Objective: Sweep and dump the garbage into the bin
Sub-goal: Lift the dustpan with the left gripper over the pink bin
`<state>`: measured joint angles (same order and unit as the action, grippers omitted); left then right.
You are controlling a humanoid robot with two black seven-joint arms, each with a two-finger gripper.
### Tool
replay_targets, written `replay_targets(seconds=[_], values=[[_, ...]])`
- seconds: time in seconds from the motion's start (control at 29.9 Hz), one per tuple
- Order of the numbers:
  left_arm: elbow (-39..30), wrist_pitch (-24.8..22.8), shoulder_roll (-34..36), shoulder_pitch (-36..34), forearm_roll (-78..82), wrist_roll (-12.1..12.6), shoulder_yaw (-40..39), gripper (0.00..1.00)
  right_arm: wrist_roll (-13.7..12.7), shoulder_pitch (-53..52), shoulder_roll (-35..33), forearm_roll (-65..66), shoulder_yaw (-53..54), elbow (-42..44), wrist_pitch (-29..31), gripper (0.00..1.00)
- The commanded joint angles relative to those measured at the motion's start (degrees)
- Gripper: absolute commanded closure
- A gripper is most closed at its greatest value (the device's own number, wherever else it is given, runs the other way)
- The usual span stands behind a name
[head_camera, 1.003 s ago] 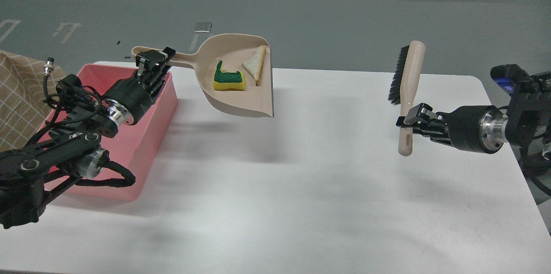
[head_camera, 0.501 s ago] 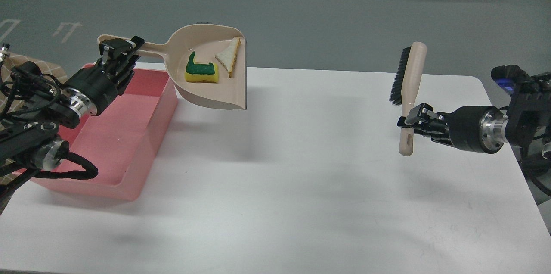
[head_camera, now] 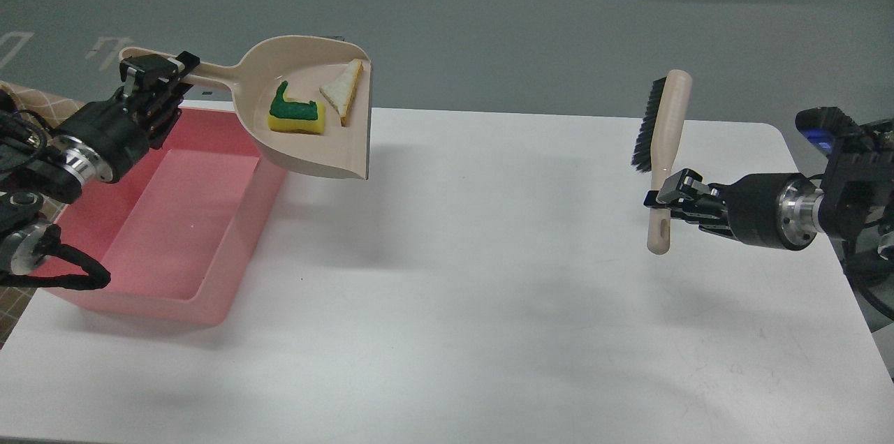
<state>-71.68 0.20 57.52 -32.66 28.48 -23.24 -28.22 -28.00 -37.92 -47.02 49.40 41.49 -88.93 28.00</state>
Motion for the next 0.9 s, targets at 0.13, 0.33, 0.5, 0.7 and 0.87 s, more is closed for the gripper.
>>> replay_targets(seconds=[0.13, 0.33, 0.5, 0.7, 0.87], values=[[2.07, -2.83, 2.6, 0.06, -1.14, -1.46, 0.09, 1.0, 0.0, 0.22, 0.0, 0.0, 0.0, 0.34, 0.0, 1.0], [3.56, -4.85, 4.44, 0.06, -2.02, -1.99, 0.09, 1.0, 0.0, 0.31, 0.0, 0.0, 0.0, 0.69, 0.0, 1.0], [4.7, -6.0, 5.68, 0.14, -2.02, -2.69, 0.18, 1.0, 0.0, 0.22, 0.0, 0.0, 0.0, 0.69, 0.0, 1.0], [6.73, -8.63, 7.25, 0.23, -2.11, -3.48, 0.18, 1.0, 0.0, 0.31, 0.0, 0.0, 0.08, 0.78, 0.0, 1.0], [8.66, -11.18, 9.63, 0.41, -2.11, -4.76, 0.53, 1.0, 0.0, 0.31, 0.09, 0.0, 0.08, 1.04, 0.0, 1.0]])
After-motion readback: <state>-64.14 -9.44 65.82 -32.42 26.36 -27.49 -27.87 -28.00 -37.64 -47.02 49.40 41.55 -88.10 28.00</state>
